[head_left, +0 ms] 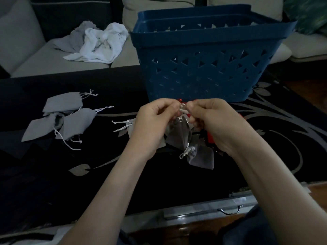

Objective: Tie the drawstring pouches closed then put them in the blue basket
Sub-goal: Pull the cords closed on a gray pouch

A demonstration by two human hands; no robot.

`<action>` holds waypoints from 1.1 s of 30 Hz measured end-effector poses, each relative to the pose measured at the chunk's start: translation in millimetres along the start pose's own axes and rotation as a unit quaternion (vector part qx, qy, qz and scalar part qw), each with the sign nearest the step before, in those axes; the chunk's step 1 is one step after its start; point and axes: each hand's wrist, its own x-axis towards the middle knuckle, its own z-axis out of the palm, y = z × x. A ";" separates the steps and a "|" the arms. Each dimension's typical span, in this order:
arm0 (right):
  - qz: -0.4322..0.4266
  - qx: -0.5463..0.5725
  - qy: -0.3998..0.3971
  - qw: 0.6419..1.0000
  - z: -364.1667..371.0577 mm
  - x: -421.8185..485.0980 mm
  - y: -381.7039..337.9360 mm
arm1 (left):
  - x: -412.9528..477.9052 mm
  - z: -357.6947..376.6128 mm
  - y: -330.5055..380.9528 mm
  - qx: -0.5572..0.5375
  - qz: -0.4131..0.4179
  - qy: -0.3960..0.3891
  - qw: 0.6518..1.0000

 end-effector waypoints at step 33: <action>-0.216 -0.404 -0.002 0.889 4.3 6.7 18.7 | 0.6 -16.0 9.0 0.215 -0.032 -0.032 0.975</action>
